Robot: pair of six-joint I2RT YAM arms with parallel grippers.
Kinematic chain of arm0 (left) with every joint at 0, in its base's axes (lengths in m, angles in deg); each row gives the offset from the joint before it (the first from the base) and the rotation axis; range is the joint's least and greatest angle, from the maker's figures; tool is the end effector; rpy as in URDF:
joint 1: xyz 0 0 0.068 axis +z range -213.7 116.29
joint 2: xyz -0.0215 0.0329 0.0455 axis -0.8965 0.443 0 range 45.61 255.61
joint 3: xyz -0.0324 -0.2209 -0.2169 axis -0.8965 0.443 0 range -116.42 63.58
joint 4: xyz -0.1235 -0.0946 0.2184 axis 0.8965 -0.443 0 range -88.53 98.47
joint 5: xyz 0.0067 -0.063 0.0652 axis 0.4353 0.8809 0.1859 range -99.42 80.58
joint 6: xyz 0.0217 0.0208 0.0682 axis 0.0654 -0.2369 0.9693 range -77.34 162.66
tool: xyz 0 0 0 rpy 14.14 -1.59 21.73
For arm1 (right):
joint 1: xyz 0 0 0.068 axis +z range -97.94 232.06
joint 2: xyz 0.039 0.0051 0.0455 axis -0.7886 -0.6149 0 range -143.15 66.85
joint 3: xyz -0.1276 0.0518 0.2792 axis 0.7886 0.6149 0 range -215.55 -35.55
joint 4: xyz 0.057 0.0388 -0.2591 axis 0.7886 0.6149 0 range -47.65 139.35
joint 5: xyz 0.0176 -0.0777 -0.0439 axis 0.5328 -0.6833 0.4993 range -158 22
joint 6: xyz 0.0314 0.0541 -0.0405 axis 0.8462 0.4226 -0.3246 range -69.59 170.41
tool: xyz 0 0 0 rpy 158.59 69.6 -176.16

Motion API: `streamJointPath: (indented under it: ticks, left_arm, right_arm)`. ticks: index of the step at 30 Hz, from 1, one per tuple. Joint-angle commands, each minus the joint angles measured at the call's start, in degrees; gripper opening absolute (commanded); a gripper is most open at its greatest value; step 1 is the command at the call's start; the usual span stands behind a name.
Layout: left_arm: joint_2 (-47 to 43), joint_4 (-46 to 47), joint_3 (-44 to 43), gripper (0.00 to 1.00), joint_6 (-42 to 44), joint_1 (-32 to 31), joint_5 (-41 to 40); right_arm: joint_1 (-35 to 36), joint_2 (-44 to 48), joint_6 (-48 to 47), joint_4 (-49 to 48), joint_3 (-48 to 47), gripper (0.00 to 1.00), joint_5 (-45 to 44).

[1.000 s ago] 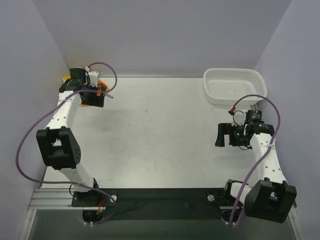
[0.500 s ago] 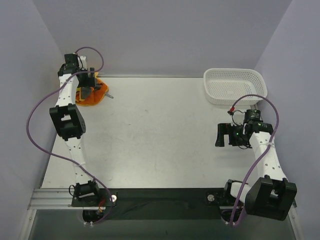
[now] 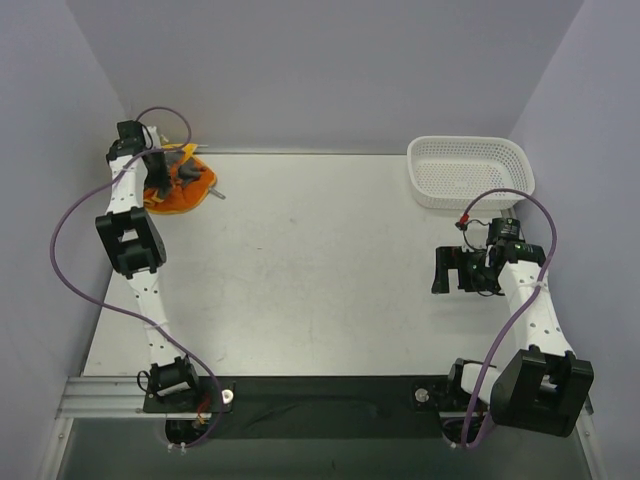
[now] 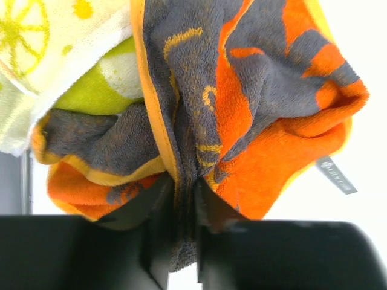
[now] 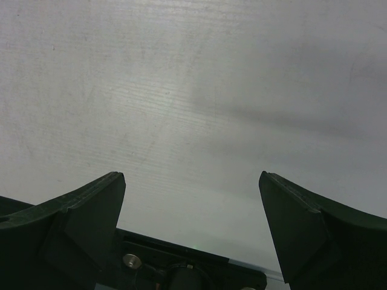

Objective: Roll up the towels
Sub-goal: Grab a towel with the left arm, then move the towel to the center of the board

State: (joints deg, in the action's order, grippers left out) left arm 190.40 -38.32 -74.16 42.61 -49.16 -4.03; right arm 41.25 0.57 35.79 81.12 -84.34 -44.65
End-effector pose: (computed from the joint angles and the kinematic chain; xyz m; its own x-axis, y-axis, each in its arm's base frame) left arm 0.5881 0.1464 0.2070 -0.7814 -0.2037 -0.5899 -0.1971 0.9774 -0.0763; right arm 0.2300 -0.0186 0.2637 -0.7792 -0.0872 -0.6207 -0.2489 0.9519 0.1787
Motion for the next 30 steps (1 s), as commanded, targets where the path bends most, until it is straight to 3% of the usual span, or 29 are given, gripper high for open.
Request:
streamJointPath:
  ticks: [1,6,12,19,23,24,27,29,30]
  left_arm:
    - [-3.8,0.82,-3.24,0.21,-0.39,-0.13,5.06]
    - [-10.04,0.91,-4.82,0.0,1.36,-0.13,6.56]
    - [-21.46,-0.23,-2.2,0.0,2.95,-1.71,14.11]
    - [-38.85,-2.79,11.94,0.0,7.08,-12.25,23.34]
    - [-46.87,-2.78,28.25,0.0,12.77,-21.63,30.28]
    - [-49.49,-2.79,31.87,0.13,14.28,-23.06,31.51]
    - [-52.67,-2.87,44.76,0.35,19.99,-28.93,30.3]
    - [-54.61,-3.14,50.77,0.62,22.63,-30.36,28.46]
    - [-55.05,-3.14,55.07,0.69,22.9,-30.54,28.02]
  right_arm:
    - [0.35,-0.25,0.37,1.05,-1.57,1.0,-0.94]
    - [0.35,0.01,0.2,1.05,-1.48,1.0,-0.59]
    - [0.35,0.45,-0.59,1.23,-2.96,1.0,-0.42]
    - [0.44,-2.97,0.19,2.37,-9.82,1.0,3.8]
    - [0.96,-5.96,0.99,3.16,-12.81,1.0,6.87]
    - [1.14,-6.31,0.99,3.42,-13.34,1.0,7.49]
    - [2.46,-7.72,0.29,5.0,-14.66,1.0,7.94]
    - [4.12,-8.16,-0.5,5.88,-14.84,1.0,7.67]
    - [4.74,-8.25,-0.77,6.15,-14.75,1.0,7.24]
